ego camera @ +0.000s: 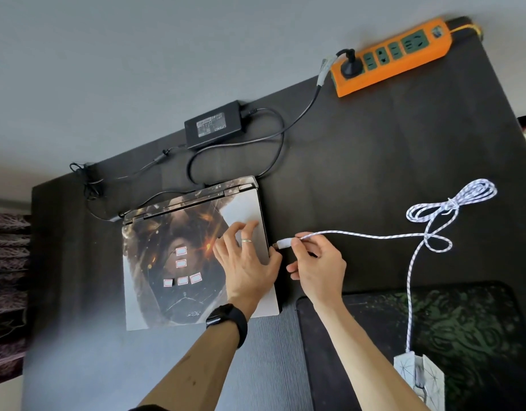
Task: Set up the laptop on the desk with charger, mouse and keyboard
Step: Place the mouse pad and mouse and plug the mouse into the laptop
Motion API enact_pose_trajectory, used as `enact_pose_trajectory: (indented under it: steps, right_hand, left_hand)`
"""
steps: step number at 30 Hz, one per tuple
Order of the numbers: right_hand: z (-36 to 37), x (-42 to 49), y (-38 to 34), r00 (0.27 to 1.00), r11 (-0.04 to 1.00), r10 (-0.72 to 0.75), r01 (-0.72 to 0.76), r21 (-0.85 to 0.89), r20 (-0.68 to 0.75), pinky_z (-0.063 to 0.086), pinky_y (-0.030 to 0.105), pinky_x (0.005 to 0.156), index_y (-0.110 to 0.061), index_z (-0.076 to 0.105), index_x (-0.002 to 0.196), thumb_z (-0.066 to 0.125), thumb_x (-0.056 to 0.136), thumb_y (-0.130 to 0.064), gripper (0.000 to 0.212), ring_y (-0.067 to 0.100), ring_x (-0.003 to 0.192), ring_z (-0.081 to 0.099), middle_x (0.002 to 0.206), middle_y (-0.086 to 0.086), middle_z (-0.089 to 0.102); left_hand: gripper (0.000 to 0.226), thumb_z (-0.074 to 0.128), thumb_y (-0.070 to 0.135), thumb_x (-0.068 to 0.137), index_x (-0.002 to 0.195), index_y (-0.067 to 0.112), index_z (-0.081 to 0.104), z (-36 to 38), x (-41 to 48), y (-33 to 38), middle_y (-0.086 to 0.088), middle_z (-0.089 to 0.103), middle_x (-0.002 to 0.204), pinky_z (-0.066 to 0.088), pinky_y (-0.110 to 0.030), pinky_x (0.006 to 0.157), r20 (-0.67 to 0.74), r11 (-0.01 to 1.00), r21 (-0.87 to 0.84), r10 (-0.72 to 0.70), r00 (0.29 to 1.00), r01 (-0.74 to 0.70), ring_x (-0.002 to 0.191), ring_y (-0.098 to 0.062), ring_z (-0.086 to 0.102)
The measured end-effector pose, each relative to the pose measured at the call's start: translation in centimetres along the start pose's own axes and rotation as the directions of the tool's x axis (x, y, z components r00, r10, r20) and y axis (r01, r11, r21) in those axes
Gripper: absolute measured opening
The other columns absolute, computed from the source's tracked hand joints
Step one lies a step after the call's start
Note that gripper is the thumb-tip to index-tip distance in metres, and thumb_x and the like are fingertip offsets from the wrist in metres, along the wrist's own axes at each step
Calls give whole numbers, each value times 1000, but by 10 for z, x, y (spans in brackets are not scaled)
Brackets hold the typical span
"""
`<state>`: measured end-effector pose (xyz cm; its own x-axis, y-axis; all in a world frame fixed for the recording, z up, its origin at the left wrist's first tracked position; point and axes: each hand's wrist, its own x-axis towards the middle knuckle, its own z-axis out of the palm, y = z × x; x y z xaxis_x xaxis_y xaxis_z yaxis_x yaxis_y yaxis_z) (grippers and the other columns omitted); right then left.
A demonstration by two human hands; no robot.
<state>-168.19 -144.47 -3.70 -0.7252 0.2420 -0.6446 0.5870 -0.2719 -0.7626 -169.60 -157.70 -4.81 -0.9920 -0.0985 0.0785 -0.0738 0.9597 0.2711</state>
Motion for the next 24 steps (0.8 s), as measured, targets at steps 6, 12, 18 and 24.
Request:
enact_pose_trajectory:
  steps: [6,12,18,24]
  right_hand:
    - [-3,5,-1,997,998,47,-44,-48,68,55,28,47,-16,71,92,68,93,-16,3,16,46,65,76,-4,75]
    - [0,5,-5,998,996,47,-43,-79,46,53,25,44,-13,71,93,69,93,-16,4,14,45,65,70,-7,74]
    - [3,2,-5,997,993,60,-56,-104,40,51,25,42,-12,71,92,69,93,-18,7,17,47,67,68,-5,74]
    - [4,-2,-5,996,992,90,-89,-87,10,53,25,43,-12,72,90,71,92,-18,7,17,48,69,66,-4,74]
  left_hand:
    - [59,65,30,77,129,4,59,-2,-1,-12,-17,52,126,33,-56,100,-13,980,17,198,980,-198,111,-34,41]
    - [61,64,30,77,133,8,53,1,-2,-13,-18,52,128,25,-54,108,-13,983,14,184,983,-184,114,-39,49]
    - [62,65,26,74,132,9,51,-1,-1,-10,-18,51,128,28,-61,105,5,987,-1,162,987,-162,116,-42,50]
    - [65,63,29,74,134,11,48,-2,-2,-11,-16,49,131,27,-64,104,50,989,-9,150,987,-150,118,-42,48]
